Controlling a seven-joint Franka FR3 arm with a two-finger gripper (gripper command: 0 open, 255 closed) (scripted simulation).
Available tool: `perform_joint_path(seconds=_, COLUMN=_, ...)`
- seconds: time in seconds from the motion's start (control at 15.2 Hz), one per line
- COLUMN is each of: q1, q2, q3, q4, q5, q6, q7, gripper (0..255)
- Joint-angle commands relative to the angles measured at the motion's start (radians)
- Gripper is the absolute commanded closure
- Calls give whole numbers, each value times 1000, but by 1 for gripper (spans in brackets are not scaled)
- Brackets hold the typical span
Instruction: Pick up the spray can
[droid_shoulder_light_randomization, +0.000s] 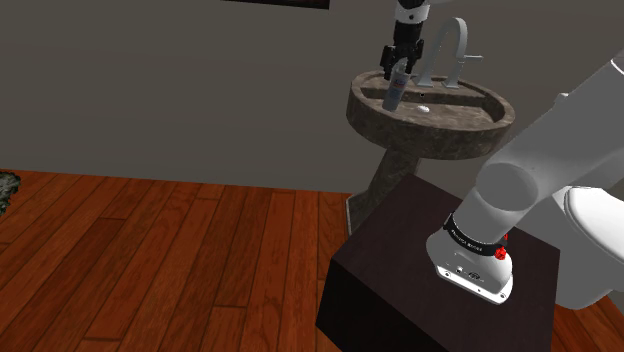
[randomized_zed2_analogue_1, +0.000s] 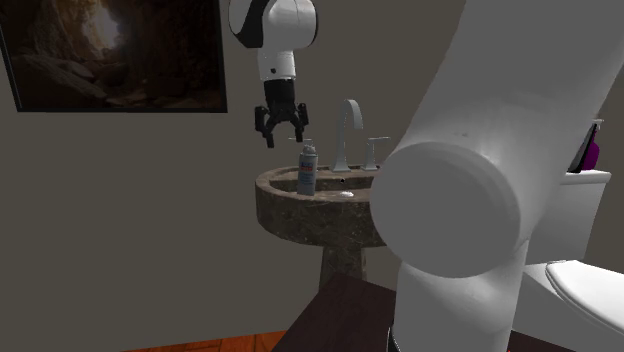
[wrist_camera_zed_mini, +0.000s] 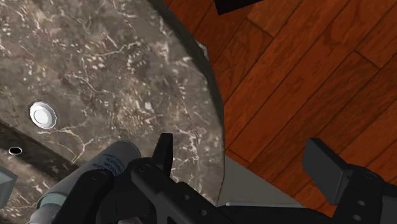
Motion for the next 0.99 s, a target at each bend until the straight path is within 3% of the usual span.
perform_joint_path(seconds=0.0, q1=-13, q2=73, q3=-29, q4=63, q5=12, q6=25, q7=-30, gripper=0)
perform_joint_path(seconds=0.53, q1=-77, q2=316, q3=-109, q4=295, q5=97, q6=82, q7=-138, gripper=0)
perform_joint_path(seconds=0.92, q1=-156, q2=514, q3=-140, q4=518, q5=196, q6=80, q7=-219, gripper=0)
